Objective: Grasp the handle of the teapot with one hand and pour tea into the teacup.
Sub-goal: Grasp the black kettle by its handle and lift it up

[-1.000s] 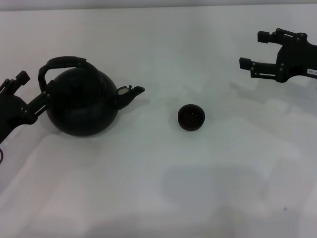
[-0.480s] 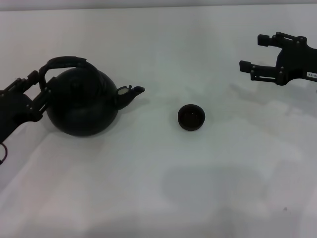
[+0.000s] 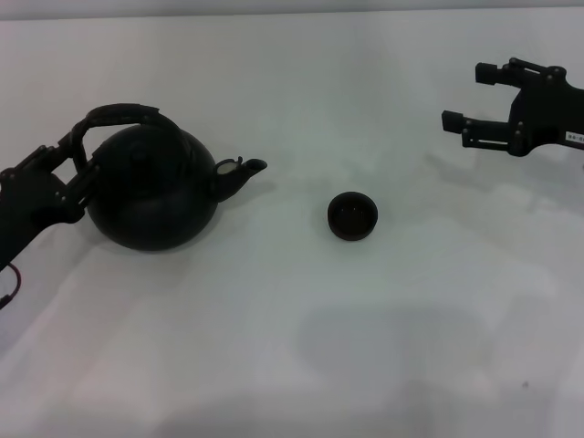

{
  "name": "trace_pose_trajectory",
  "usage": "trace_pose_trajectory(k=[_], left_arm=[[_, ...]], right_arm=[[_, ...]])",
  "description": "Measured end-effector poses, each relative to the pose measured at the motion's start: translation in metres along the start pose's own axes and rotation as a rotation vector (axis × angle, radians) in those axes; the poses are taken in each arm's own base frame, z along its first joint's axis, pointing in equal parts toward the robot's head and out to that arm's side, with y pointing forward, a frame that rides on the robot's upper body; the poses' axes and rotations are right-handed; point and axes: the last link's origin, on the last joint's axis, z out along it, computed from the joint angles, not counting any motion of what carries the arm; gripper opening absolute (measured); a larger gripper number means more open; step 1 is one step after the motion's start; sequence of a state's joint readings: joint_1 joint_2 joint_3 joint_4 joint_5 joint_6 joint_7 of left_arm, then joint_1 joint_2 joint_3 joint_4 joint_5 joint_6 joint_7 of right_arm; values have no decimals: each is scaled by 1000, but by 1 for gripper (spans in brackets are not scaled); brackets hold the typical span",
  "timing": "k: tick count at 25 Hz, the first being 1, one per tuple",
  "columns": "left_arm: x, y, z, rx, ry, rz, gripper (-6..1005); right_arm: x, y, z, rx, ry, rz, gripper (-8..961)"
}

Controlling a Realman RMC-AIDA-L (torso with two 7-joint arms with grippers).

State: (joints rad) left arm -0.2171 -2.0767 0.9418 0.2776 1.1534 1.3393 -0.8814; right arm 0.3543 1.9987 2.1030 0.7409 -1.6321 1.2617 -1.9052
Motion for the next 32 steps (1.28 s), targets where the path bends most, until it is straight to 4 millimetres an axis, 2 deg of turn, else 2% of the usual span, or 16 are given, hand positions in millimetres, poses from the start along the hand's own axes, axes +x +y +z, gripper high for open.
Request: trace_pose_trajectory(k=[15, 20, 32], left_arm=[[1, 0, 4, 5, 7, -14, 429], [3, 0, 7, 1, 13, -14, 229], [11, -7, 14, 31, 41, -28, 193]], right_arm=[[1, -7, 1, 46, 16, -19, 866], [4, -8, 1, 54, 23, -22, 865], [6, -10, 2, 70, 33, -29, 864]])
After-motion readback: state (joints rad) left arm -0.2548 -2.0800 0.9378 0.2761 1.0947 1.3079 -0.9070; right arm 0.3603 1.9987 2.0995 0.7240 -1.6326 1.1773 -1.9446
